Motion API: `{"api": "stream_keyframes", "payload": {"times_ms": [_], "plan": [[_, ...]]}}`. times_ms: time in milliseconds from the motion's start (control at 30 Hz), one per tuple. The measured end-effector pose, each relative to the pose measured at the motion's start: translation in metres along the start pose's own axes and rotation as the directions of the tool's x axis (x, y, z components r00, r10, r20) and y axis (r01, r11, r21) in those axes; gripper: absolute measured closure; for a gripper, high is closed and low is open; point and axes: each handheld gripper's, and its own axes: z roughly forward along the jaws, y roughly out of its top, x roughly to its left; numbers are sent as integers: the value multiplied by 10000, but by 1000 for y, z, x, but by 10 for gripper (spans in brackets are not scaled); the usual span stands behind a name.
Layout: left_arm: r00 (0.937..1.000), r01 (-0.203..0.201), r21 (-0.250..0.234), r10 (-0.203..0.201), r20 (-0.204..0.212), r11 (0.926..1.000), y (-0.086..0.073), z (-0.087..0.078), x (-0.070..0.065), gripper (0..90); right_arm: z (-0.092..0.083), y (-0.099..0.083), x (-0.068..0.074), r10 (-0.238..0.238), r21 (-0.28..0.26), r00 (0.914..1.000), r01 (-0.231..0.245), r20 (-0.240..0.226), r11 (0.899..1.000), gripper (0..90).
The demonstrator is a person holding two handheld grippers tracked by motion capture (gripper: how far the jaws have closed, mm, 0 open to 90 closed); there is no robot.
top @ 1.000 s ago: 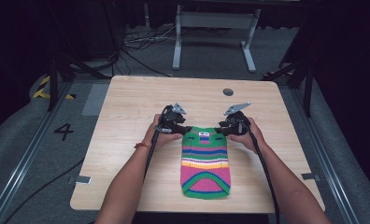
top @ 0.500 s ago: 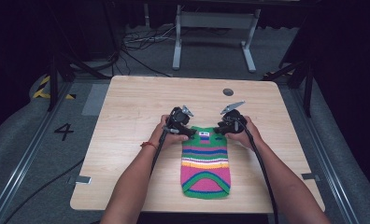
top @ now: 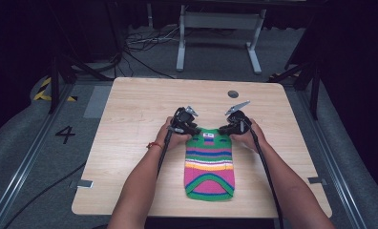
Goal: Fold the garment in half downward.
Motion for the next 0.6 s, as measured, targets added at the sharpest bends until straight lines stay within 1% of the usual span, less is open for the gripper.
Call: {"api": "stream_keyframes", "payload": {"times_ms": [33, 67, 100, 167, 200, 267, 367, 400, 433, 467, 500, 600], "plan": [[9999, -136, 100, 136, -15, 9999, 1, 0, -1, 740, 0, 0, 0, -87, -27, 9999, 87, 50, 10000, 832], [9996, -282, 172, 282, -25, 9995, 3, 0, -1, 780, 0, 2, 1, -328, 71, 9993, 327, 192, 9994, 842], [9991, -412, 283, 415, -104, 9988, 4, 0, -2, 780, 0, 2, 1, -328, 71, 9993, 327, 192, 9994, 842], [9976, -585, 454, 600, -338, 9973, 7, 0, -3, 797, 1, 4, 2, -477, 145, 9980, 472, 425, 9988, 847], [9977, -544, 468, 562, -377, 9974, 8, 1, -3, 804, 1, 5, 2, -544, 142, 9972, 538, 511, 9985, 849], [9972, -517, 498, 542, -516, 9974, 10, 1, -2, 811, 2, 6, 0, -516, 105, 9969, 510, 602, 9986, 851], [9943, -521, 396, 556, -915, 9979, 12, 3, -2, 817, 2, 7, -4, -557, -27, 9960, 561, 692, 9984, 854], [9930, -544, 435, 587, -1026, 9976, 13, 3, -1, 818, 3, 7, -5, -496, -88, 9963, 504, 696, 9987, 854], [9910, -568, 328, 604, -1199, 9978, 14, 4, -1, 819, 3, 8, -7, -528, -116, 9962, 537, 690, 9985, 854], [9900, -579, 332, 617, -1265, 9978, 15, 4, 0, 820, 3, 9, -9, -559, -139, 9956, 571, 748, 9983, 854], [9907, -462, 246, 489, -1266, 9986, 16, 3, 1, 821, 2, 10, -10, -562, -227, 9955, 581, 761, 9981, 855], [9896, -315, -149, 291, -1411, 9994, 21, 0, 4, 820, -2, 15, -14, -526, -463, 9949, 567, 866, 9973, 854]]}}
